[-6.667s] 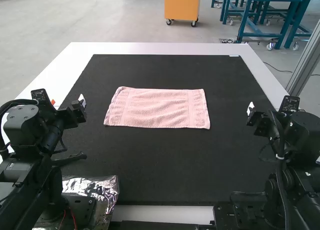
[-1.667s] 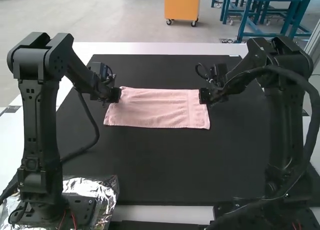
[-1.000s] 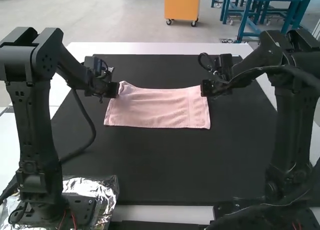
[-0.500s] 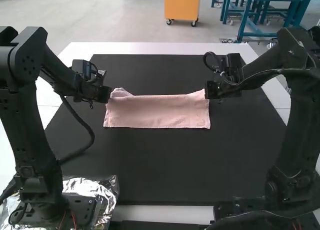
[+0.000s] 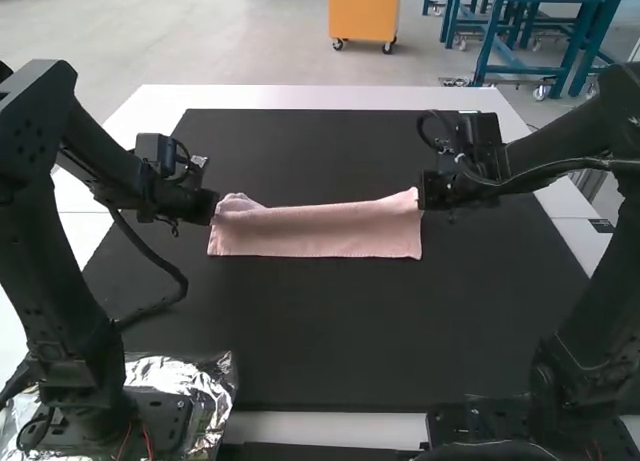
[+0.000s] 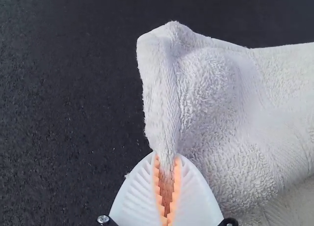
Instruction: Fold the towel.
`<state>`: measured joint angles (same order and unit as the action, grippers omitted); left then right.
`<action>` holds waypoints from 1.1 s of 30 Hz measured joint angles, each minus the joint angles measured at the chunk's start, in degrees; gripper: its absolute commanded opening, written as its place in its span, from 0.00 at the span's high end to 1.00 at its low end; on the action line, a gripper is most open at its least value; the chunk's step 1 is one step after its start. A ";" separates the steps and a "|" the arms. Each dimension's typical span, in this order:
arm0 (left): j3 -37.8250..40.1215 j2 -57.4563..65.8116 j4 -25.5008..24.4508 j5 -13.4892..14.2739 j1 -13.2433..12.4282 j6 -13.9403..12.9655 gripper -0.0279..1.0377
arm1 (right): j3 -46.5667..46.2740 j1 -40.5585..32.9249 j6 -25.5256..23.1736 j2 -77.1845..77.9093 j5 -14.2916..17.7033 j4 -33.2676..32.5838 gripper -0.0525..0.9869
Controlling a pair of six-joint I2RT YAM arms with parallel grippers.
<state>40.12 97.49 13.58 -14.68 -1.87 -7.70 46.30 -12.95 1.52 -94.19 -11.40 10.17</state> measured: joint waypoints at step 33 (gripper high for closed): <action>-7.08 -6.10 1.68 1.57 -0.28 16.63 0.06 | -2.64 0.11 0.20 -0.52 1.97 -2.75 0.07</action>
<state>33.04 91.39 15.27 -13.10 -2.15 8.93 43.66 -12.84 1.72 -94.72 -9.43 7.42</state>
